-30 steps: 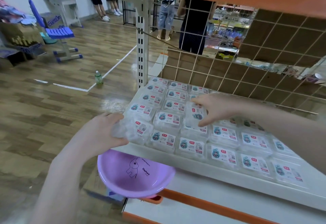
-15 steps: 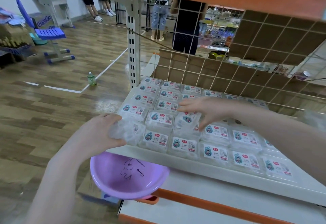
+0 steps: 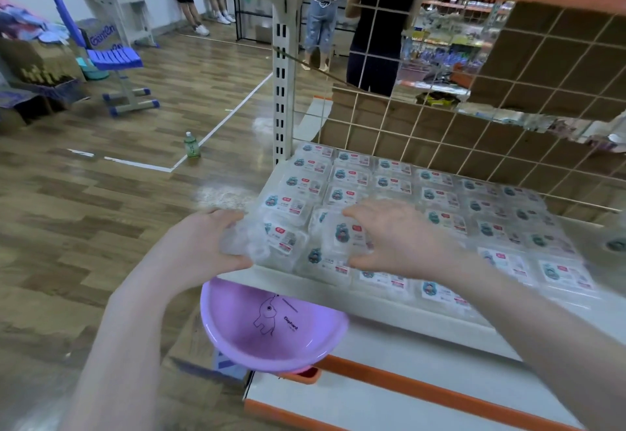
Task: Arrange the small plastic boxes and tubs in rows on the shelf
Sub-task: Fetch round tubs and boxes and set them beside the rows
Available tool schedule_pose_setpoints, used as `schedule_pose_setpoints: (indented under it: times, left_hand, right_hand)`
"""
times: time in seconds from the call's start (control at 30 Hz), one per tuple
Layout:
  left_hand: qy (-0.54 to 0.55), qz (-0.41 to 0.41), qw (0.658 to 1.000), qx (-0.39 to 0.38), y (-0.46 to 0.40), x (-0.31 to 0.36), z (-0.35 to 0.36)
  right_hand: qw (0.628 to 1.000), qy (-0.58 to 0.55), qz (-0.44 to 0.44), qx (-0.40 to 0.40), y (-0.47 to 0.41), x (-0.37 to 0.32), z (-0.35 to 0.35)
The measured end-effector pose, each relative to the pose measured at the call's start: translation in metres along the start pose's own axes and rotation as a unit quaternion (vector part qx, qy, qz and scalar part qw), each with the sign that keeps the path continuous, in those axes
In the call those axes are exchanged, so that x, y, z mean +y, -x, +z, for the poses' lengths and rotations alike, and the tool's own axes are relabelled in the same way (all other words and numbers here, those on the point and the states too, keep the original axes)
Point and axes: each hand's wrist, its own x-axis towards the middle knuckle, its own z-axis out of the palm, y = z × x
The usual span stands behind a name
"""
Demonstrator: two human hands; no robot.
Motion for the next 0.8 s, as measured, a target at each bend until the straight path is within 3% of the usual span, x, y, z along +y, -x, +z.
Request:
schedule_pose_setpoints:
  times: [0.37, 0.63, 0.8]
  left_hand:
    - [0.0, 0.056, 0.998, -0.016, -0.009, -0.013, -0.009]
    - [-0.033, 0.106, 0.993, -0.041, -0.014, -0.024, -0.014]
    - [-0.04, 0.146, 0.986, -0.07, -0.02, -0.019, -0.012]
  right_hand:
    - [0.994, 0.007, 0.099, 0.036, 0.003, -0.042, 0.042]
    - [0.991, -0.068, 0.098, 0.059, 0.021, -0.052, 0.05]
    - [0.972, -0.129, 0.174, 0.094, 0.041, -0.05, 0.046]
